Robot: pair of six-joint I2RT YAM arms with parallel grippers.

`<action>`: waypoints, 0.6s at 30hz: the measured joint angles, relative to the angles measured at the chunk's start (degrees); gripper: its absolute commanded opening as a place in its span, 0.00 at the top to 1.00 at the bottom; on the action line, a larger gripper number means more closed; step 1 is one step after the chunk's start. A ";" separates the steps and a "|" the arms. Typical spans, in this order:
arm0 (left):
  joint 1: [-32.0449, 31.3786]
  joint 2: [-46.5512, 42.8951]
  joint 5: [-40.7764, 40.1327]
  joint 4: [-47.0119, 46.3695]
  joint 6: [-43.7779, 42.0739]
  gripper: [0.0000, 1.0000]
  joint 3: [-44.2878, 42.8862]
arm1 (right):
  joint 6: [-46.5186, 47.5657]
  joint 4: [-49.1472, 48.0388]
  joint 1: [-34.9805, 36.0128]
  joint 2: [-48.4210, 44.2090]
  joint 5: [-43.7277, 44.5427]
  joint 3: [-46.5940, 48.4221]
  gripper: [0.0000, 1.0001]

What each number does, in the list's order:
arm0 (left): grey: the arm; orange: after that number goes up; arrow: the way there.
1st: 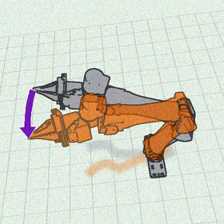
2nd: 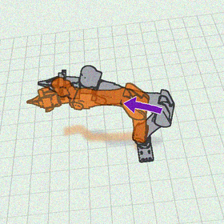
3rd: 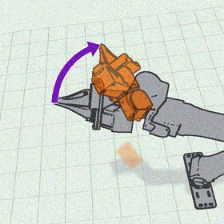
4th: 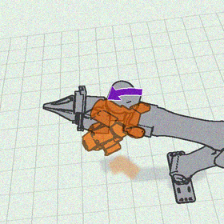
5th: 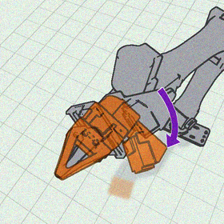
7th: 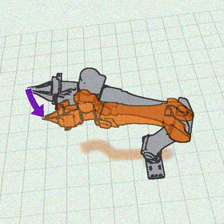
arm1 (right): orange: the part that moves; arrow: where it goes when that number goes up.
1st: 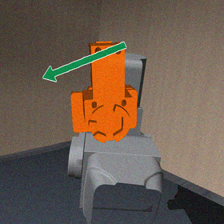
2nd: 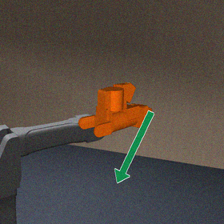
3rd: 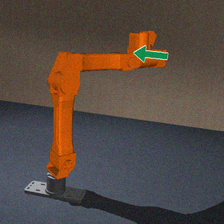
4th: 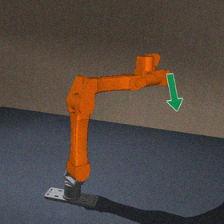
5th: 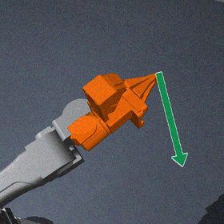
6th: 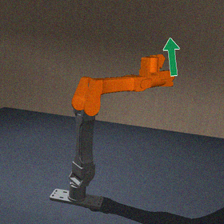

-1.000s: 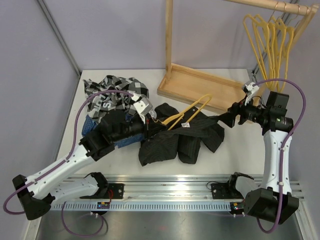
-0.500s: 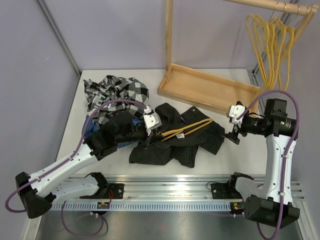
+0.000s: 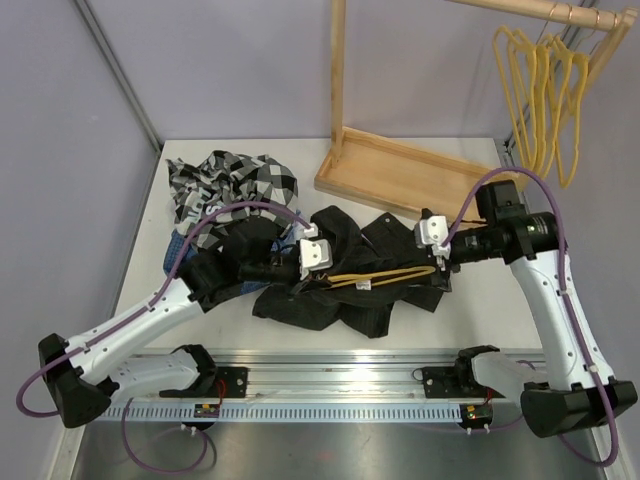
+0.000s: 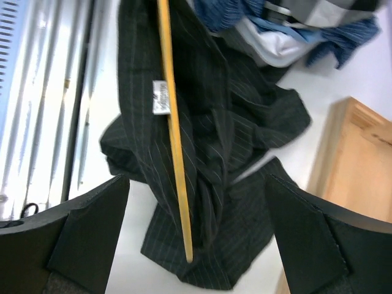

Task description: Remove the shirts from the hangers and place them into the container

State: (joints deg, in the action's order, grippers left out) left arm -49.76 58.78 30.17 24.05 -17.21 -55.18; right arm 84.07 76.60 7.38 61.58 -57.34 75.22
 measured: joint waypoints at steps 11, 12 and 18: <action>0.00 4.98 2.82 0.48 -2.05 1.00 -5.53 | -14.64 -0.52 16.85 5.49 9.25 -2.43 0.51; -0.04 5.16 3.15 0.52 -2.08 1.00 -5.53 | -15.58 -0.87 17.42 5.70 10.21 -2.43 0.66; -0.20 5.49 4.55 0.70 -1.18 0.99 -5.53 | -19.37 -4.22 18.49 6.62 13.64 -2.51 1.00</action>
State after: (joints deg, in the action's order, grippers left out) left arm -49.95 64.27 34.72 24.75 -18.39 -60.71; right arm 64.71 72.38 25.87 68.20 -43.70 72.71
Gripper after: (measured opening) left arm 0.072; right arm 0.032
